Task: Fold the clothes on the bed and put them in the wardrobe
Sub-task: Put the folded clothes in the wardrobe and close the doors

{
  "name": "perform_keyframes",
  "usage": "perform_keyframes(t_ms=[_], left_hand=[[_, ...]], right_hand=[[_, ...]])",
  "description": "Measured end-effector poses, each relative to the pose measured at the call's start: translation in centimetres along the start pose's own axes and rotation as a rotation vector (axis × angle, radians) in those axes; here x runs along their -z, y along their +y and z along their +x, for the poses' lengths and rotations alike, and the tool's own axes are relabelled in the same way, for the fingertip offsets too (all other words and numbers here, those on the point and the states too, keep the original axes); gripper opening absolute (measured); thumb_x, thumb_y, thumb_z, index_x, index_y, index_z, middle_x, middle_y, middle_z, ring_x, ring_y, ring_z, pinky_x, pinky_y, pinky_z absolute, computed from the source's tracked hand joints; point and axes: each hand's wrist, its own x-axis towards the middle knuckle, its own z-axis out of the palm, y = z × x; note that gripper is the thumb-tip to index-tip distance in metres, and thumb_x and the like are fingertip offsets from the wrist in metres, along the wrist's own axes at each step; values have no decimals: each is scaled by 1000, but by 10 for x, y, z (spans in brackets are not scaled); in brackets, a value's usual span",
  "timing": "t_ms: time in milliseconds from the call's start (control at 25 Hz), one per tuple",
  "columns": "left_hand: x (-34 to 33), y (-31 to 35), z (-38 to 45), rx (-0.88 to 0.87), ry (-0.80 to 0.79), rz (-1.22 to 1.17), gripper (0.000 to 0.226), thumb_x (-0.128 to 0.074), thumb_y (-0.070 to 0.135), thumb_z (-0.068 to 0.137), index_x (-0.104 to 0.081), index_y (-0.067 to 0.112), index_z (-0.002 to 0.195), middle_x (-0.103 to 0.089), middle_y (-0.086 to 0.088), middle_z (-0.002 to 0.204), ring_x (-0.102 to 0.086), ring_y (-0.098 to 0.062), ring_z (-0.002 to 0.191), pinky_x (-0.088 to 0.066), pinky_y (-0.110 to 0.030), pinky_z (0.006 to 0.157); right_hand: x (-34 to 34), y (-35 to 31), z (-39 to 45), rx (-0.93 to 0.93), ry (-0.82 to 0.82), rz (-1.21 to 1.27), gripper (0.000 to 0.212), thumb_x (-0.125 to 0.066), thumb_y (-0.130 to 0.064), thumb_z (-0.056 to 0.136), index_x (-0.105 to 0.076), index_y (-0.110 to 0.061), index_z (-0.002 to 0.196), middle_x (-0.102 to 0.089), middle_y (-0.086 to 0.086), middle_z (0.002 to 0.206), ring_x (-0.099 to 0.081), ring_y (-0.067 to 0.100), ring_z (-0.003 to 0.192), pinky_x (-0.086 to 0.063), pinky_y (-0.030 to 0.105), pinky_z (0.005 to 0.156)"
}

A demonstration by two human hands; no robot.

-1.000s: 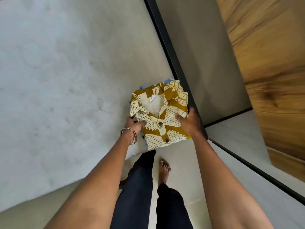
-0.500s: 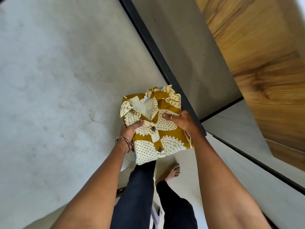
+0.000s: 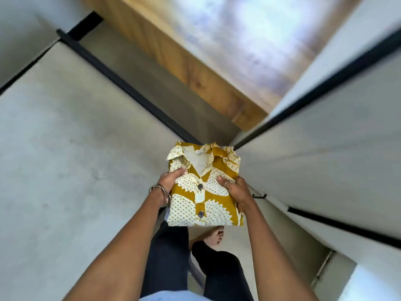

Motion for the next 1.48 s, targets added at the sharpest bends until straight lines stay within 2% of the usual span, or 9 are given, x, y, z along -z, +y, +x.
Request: perform_keyframes(t_ms=[160, 360, 520, 680, 800, 960, 1120, 1280, 1480], left_hand=[[-92, -40, -61, -14, -122, 242, 47, -77, 40, 77, -66, 7, 108, -73, -13, 96, -71, -29, 82, -58, -37, 74], [-222, -104, -126, -124, -306, 577, 52, -76, 42, 77, -65, 6, 112, -69, -6, 105, -68, -23, 83, -49, -27, 69], [-317, -156, -171, -179, -519, 795, 64, -87, 45, 52, -72, 6, 101, -74, -10, 98, -71, -29, 89, -56, -44, 87], [-407, -209, -218, -178, -706, 952, 38, -81, 19, 73, -69, 3, 106, -74, -13, 94, -71, -30, 83, -58, -43, 79], [-474, -252, -241, -178, -773, 1047, 38, -79, 19, 74, -67, 4, 107, -74, -14, 93, -72, -31, 81, -59, -39, 70], [-562, -318, -255, -142, -829, 1144, 38, -80, 22, 73, -69, 6, 106, -74, -14, 95, -72, -31, 83, -59, -40, 73], [-626, -381, -263, -115, -814, 1209, 41, -79, 26, 75, -67, 7, 109, -73, -10, 94, -71, -29, 84, -57, -34, 70], [-678, -432, -276, -39, -790, 1272, 49, -82, 31, 70, -66, 8, 111, -74, -12, 94, -71, -31, 83, -59, -45, 75], [-729, -486, -277, -14, -739, 1316, 77, -87, 42, 54, -60, 9, 118, -73, -14, 99, -71, -34, 86, -57, -54, 77]], right_hand=[[87, 64, -88, 8, 201, 286, 29, -79, -31, 81, -67, -19, 104, -74, -1, 94, -73, 15, 76, -57, 27, 62], [190, 149, -192, 45, 482, 577, 40, -78, -33, 81, -69, -6, 110, -76, 12, 98, -74, 32, 84, -58, 52, 83], [254, 216, -271, 141, 714, 814, 29, -72, -27, 88, -68, -8, 109, -76, 13, 97, -73, 34, 86, -58, 52, 81], [302, 268, -321, 208, 931, 1017, 29, -70, -25, 89, -67, -11, 114, -76, 9, 98, -74, 30, 85, -60, 47, 77], [338, 301, -347, 216, 1063, 1120, 33, -72, -27, 88, -67, -11, 117, -75, 10, 101, -73, 32, 89, -58, 52, 82], [404, 350, -373, 210, 1169, 1183, 32, -71, -28, 89, -66, -12, 116, -74, 11, 104, -73, 33, 91, -58, 52, 82], [467, 390, -397, 171, 1198, 1192, 30, -73, -26, 88, -66, -12, 114, -75, 10, 100, -74, 30, 85, -60, 42, 72], [526, 429, -418, 117, 1195, 1198, 28, -72, -27, 88, -67, -16, 113, -75, 9, 99, -74, 27, 83, -60, 38, 69], [591, 476, -428, 70, 1136, 1190, 34, -72, -30, 88, -65, -16, 118, -74, 7, 103, -74, 25, 85, -61, 38, 71]])
